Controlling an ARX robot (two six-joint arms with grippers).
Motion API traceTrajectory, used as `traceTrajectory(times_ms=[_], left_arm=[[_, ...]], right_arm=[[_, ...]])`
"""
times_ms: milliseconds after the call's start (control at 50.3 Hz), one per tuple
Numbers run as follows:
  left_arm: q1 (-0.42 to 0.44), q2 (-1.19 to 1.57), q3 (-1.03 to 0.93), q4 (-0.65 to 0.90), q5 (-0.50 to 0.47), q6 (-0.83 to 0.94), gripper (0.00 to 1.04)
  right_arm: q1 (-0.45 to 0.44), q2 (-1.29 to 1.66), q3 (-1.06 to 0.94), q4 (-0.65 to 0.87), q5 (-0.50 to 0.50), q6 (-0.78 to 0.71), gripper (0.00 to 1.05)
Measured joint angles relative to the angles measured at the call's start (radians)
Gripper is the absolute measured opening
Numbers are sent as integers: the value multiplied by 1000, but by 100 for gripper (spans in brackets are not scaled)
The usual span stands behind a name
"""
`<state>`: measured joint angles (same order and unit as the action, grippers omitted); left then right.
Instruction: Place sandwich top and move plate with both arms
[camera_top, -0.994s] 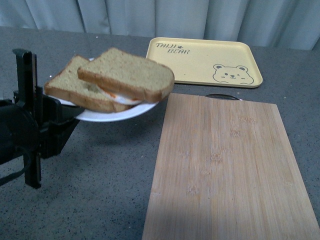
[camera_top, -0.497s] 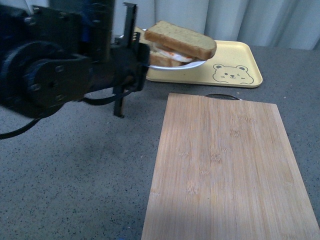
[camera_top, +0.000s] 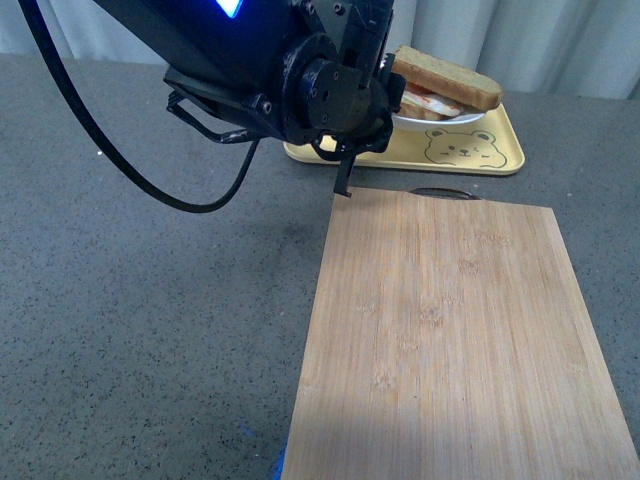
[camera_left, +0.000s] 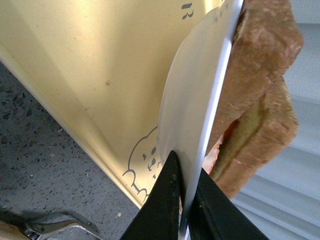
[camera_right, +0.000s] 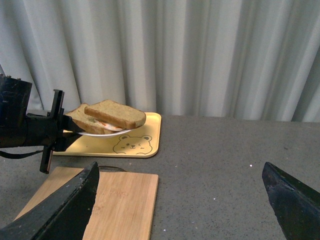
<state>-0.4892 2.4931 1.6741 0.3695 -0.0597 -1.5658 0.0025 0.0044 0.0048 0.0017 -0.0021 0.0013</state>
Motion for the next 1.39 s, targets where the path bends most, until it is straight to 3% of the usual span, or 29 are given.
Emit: traceTrajectory(times_ms=[119, 199, 497, 636, 716, 735, 775, 855, 934, 1014, 1232, 1391], left_arm=[[0, 2, 24, -61, 3, 26, 6], [0, 2, 34, -93, 8, 47, 16], [0, -51, -20, -169, -8, 132, 72], [-10, -225, -182, -144, -90, 360, 100], [-34, -337, -317, -36, -233, 607, 95], [-38, -369, -392, 110, -331, 754, 90], [-37, -427, -529, 346, -405, 966, 81], [-13, -518, -721, 586, -394, 1221, 69], [27, -599, -856, 710, -372, 1367, 58], [70, -679, -969, 768, -342, 1447, 47], [192, -891, -1266, 805, -237, 1537, 6], [236, -1007, -1369, 802, -175, 1547, 4]], right_arm=[[0, 0, 0, 0, 0, 0, 95], [0, 0, 0, 0, 0, 0, 95], [0, 0, 0, 0, 0, 0, 95], [0, 0, 0, 0, 0, 0, 95], [0, 0, 0, 0, 0, 0, 95], [0, 0, 0, 0, 0, 0, 95], [0, 0, 0, 0, 0, 0, 95], [0, 0, 0, 0, 0, 0, 95], [0, 0, 0, 0, 1, 0, 95], [0, 0, 0, 0, 1, 0, 95], [0, 0, 0, 0, 0, 0, 95], [0, 0, 0, 0, 1, 0, 95]])
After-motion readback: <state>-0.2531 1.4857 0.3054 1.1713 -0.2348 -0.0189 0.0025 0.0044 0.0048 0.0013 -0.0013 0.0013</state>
